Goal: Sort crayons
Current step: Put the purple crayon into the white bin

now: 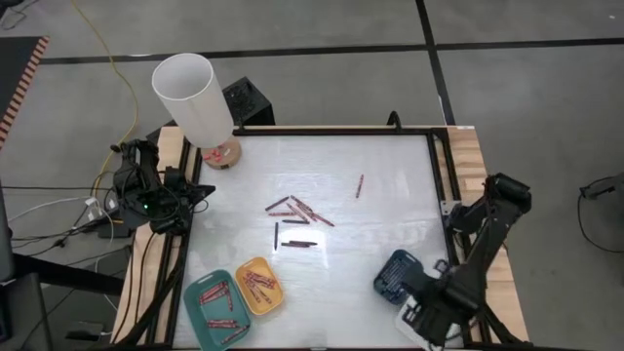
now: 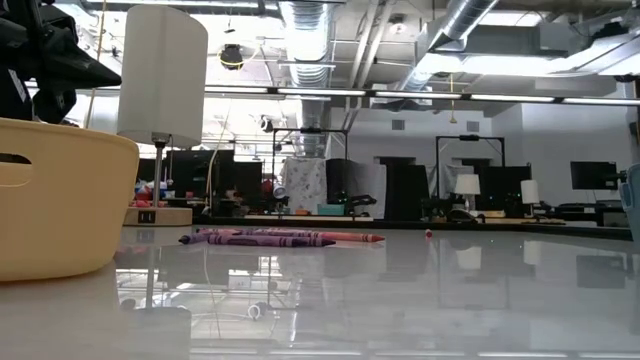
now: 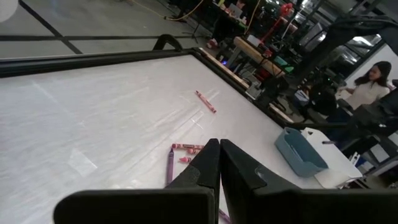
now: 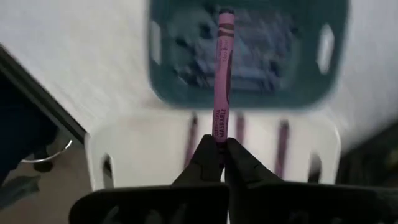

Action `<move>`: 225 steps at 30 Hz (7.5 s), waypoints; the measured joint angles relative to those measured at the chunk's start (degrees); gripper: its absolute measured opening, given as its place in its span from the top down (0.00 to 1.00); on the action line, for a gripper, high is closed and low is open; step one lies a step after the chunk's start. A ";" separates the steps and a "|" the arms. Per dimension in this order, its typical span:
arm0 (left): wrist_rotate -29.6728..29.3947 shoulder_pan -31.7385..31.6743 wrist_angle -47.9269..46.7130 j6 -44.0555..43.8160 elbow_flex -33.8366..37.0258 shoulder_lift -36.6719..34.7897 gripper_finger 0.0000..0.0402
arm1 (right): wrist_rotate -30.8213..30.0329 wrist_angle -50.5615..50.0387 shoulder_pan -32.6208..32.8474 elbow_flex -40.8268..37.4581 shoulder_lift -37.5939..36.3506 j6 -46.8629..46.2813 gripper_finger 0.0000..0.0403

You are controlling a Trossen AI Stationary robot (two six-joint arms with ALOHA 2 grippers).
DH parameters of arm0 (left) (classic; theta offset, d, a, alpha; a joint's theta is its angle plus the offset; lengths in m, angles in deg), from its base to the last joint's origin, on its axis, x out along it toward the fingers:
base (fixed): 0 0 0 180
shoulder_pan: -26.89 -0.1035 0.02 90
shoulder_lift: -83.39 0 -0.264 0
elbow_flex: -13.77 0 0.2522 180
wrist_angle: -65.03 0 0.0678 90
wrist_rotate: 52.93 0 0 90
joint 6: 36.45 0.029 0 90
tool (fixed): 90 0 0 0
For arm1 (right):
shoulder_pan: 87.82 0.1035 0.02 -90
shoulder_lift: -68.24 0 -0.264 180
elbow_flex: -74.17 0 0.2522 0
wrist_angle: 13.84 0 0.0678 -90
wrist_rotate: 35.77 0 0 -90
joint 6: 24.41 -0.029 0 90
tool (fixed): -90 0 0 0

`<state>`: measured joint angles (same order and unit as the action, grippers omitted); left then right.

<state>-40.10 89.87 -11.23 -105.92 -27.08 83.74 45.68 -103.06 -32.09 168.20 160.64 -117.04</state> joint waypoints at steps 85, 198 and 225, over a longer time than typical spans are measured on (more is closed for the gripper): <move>-0.22 -0.01 0.01 0.00 0.00 0.01 1.00 | -17.71 21.47 -11.35 -5.53 -11.67 25.18 0.83; -0.18 0.00 -0.01 -0.15 0.01 0.01 1.00 | -6.00 -11.96 -3.92 12.22 3.60 7.38 1.00; -0.20 -0.02 -0.04 -0.04 0.00 0.01 1.00 | 6.77 -14.59 11.99 12.07 2.95 -24.77 1.00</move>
<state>-40.30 89.85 -11.27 -105.96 -27.08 83.75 52.45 -117.65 -20.10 180.26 163.59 -141.81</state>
